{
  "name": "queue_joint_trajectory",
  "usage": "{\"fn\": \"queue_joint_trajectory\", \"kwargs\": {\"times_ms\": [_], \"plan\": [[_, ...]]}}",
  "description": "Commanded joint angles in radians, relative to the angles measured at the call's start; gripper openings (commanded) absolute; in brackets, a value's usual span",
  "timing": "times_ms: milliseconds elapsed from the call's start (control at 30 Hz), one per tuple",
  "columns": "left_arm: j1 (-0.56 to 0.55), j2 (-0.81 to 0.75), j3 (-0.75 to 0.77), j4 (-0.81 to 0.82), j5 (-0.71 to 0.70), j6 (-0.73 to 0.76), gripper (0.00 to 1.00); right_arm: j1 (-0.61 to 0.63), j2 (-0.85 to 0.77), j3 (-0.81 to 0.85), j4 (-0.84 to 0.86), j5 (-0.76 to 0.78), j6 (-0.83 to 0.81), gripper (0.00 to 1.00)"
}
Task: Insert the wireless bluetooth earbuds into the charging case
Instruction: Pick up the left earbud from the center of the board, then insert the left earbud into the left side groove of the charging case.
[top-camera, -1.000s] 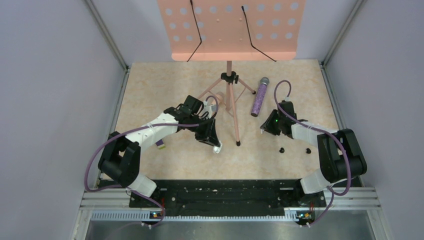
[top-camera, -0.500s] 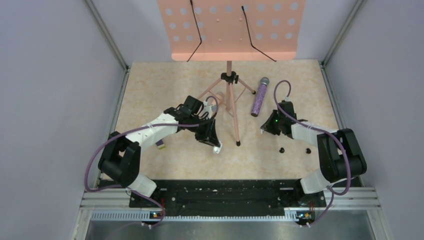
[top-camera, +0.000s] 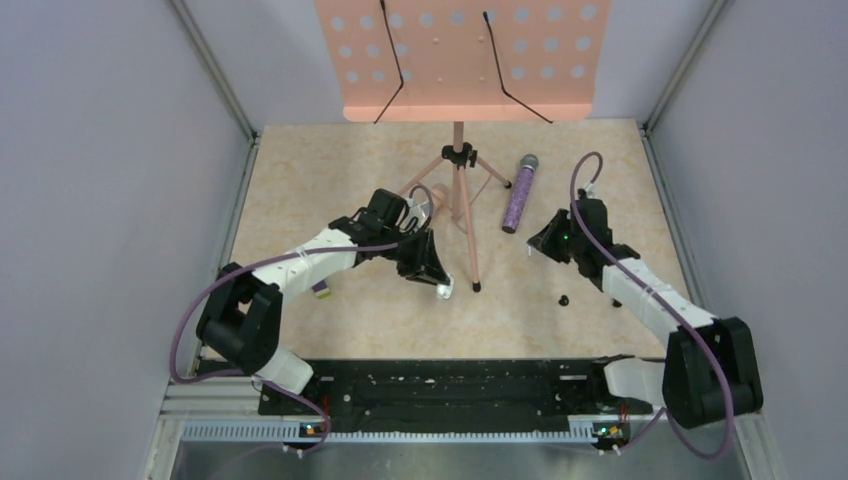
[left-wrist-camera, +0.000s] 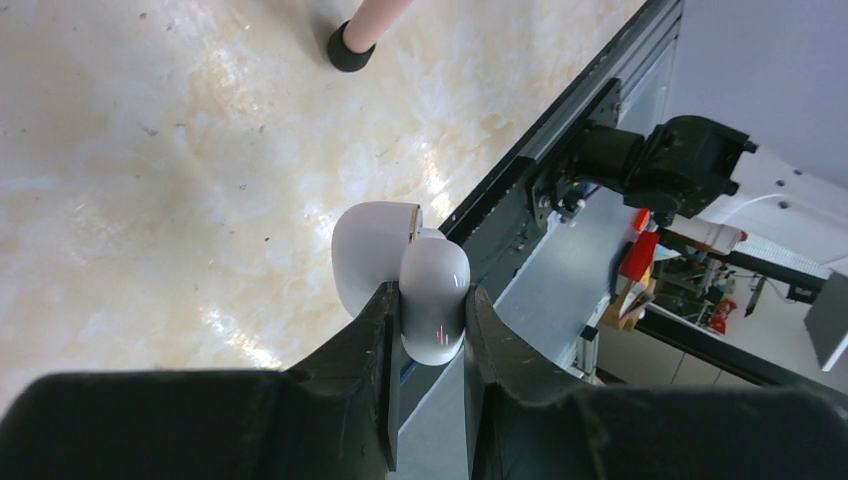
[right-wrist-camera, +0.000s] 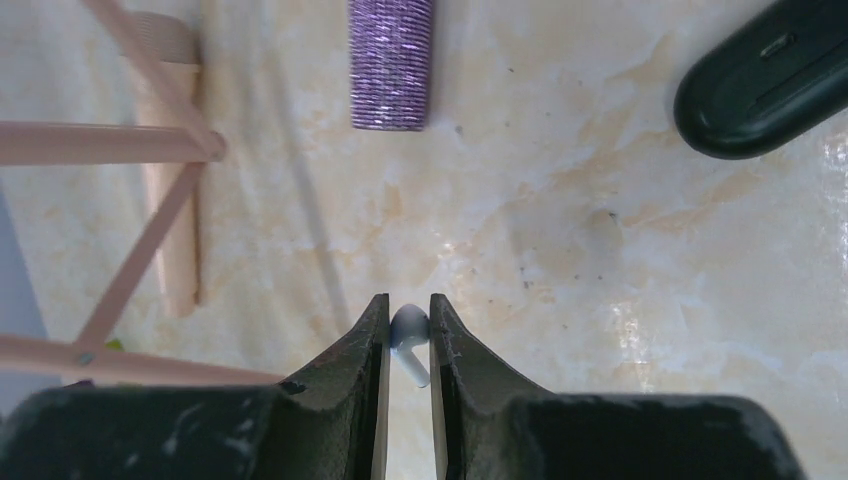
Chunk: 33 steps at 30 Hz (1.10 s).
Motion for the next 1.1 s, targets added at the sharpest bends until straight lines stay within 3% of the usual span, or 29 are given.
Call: {"fn": "queue_joint_trajectory", "kwargs": {"times_ms": [0, 300, 467, 867, 1067], "plan": [[-0.009, -0.029, -0.008, 0.179, 0.016, -0.179, 0.0, 0.016, -0.171, -0.044, 0.072, 0.014, -0.013, 0.12], [-0.02, -0.028, -0.019, 0.245, -0.033, -0.28, 0.0, 0.022, -0.263, -0.207, 0.249, 0.091, 0.067, 0.1], [-0.052, -0.014, -0.056, 0.393, -0.043, -0.465, 0.0, 0.048, -0.287, -0.226, 0.342, 0.095, 0.096, 0.1], [-0.076, -0.033, -0.147, 0.721, -0.046, -0.958, 0.0, 0.103, -0.473, -0.199, 0.288, 0.08, 0.095, 0.1], [-0.105, -0.023, -0.152, 0.776, -0.137, -1.094, 0.0, 0.107, -0.533, -0.171, 0.262, 0.031, 0.121, 0.1]]}}
